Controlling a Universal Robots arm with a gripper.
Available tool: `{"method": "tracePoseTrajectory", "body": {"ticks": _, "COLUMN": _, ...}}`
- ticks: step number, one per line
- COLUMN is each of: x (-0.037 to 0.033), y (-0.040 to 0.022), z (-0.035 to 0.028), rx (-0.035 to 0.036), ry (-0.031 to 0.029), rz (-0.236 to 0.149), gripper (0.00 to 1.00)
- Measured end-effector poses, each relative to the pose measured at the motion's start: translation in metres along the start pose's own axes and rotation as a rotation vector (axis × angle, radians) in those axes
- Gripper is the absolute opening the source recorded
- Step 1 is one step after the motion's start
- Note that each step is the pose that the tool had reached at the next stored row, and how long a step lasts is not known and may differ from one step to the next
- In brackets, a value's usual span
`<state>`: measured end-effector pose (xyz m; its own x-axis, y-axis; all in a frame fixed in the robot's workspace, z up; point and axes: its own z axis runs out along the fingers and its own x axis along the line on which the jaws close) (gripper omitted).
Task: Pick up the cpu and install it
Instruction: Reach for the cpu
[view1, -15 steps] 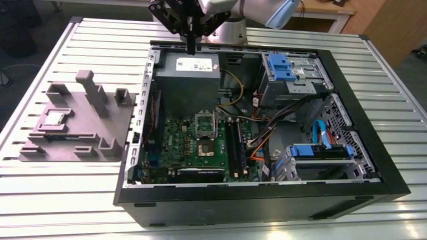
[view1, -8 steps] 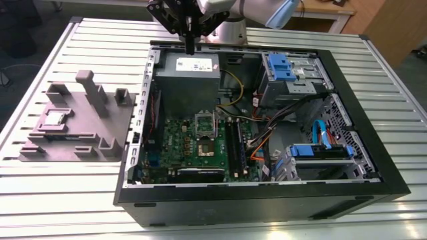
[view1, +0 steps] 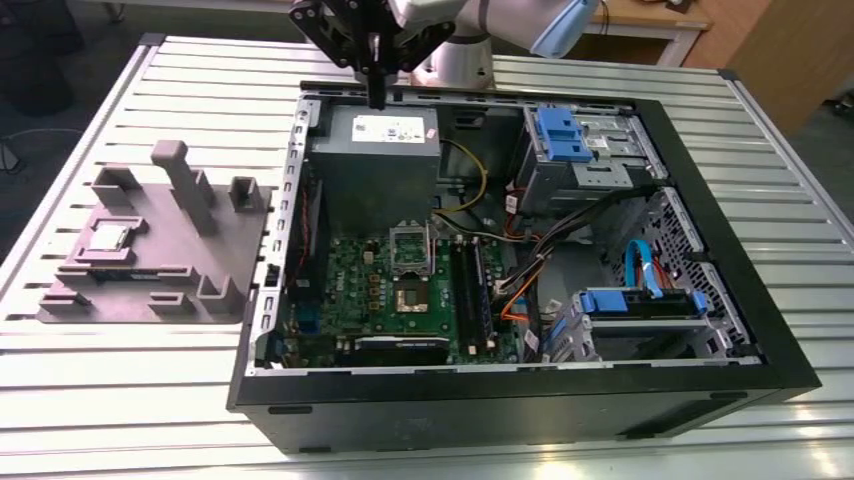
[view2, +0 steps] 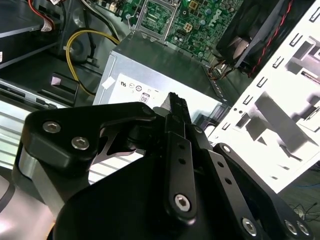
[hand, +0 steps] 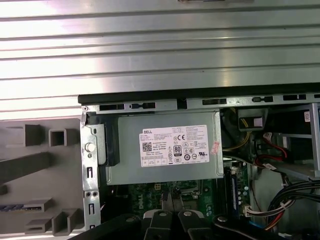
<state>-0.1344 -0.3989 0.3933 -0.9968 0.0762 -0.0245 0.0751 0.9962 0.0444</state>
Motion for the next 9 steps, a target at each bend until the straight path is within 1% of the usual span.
{"method": "tracePoseTrajectory", "body": {"ticks": 9, "x": 0.0024, "y": -0.0002, "z": -0.0001, "rx": 0.0, "ry": 0.0, "rz": 0.0, "gripper": 0.1}}
